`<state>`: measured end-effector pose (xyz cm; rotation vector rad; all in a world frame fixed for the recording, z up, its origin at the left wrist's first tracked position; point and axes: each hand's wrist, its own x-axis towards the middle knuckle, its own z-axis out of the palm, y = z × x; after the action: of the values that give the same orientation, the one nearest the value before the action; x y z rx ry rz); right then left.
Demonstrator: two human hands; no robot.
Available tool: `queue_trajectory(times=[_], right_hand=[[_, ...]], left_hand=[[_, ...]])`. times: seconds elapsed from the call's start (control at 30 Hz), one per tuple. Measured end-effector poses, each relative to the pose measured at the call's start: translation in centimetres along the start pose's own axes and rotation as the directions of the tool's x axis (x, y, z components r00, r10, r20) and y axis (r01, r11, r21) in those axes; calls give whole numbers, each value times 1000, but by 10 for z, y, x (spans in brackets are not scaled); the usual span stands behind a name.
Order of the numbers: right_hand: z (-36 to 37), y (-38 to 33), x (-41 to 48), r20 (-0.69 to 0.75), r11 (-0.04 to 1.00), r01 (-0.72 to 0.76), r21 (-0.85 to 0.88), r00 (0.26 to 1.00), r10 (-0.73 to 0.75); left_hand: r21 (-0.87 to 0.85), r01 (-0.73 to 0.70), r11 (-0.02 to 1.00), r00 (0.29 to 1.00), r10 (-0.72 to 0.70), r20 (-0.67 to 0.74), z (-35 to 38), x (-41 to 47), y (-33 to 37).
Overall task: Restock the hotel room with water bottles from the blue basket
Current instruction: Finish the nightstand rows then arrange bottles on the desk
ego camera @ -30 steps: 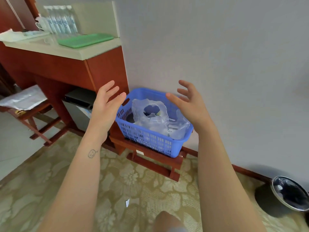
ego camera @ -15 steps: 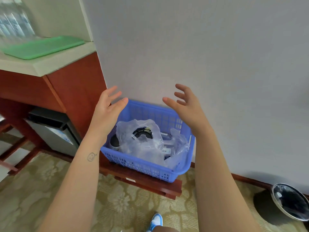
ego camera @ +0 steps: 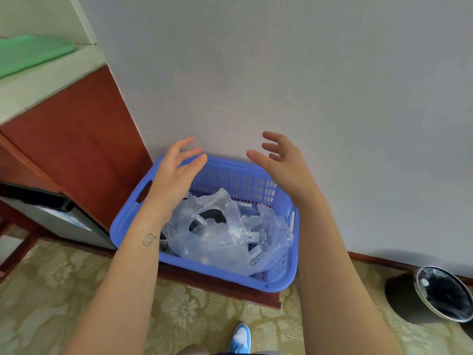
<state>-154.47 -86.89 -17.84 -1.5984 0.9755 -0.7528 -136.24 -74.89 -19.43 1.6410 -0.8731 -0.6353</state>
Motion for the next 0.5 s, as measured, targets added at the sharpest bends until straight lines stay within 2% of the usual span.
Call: queue_trajectory(times=[0.5], right_hand=[[7,56,2,-31,986,-162,-25,986,161]], left_hand=[[11,118,993,985,-119,127,23,15,-42]])
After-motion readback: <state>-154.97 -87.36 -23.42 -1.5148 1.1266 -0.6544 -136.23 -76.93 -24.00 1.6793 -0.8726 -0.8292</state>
